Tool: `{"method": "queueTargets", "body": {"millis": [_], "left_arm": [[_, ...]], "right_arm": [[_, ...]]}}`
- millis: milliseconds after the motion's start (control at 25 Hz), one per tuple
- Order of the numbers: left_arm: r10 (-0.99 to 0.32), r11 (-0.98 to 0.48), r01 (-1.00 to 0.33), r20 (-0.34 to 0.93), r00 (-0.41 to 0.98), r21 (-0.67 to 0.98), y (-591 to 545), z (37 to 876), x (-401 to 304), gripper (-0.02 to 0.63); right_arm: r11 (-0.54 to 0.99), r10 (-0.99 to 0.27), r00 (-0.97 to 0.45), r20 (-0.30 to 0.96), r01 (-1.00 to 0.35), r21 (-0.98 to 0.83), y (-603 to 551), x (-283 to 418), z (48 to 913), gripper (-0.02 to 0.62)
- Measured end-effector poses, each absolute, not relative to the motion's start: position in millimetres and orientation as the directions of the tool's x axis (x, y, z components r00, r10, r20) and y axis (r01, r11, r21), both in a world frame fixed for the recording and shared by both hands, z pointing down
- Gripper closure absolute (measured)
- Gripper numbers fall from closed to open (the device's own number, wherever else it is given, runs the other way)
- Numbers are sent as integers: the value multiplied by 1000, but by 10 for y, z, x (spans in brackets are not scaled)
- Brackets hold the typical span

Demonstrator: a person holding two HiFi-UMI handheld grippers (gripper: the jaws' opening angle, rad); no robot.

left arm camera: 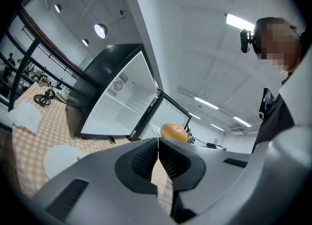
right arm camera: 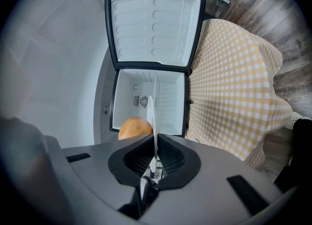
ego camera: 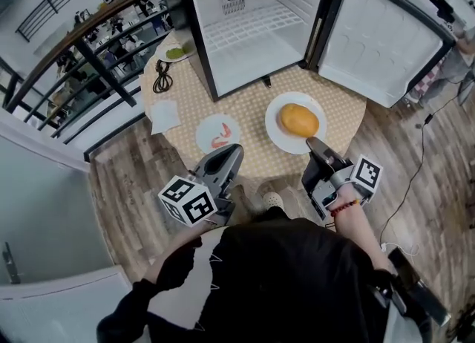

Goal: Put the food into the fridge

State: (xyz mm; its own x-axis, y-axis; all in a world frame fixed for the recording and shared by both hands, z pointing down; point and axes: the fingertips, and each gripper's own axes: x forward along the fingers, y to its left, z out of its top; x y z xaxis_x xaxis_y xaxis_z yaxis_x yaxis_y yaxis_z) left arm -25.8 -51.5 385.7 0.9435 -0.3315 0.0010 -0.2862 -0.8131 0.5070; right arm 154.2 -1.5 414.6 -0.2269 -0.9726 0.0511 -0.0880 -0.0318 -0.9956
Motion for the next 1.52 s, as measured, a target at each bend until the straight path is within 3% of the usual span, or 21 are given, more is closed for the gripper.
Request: {"method": "queueTargets", "body": {"millis": [1160,1520], "left_arm": [[-554,-708,-493,34,832,506,-1487,3935,596,589],[-514,-724,-479,76,855,497,-1564,4057,738,589]], "right_arm": [[-71,-879,-464,115,-110,-991,-1415,2352,4323,569],[-100,-868,-478,134,-95,-990,-1677,2348,4509,569]]}}
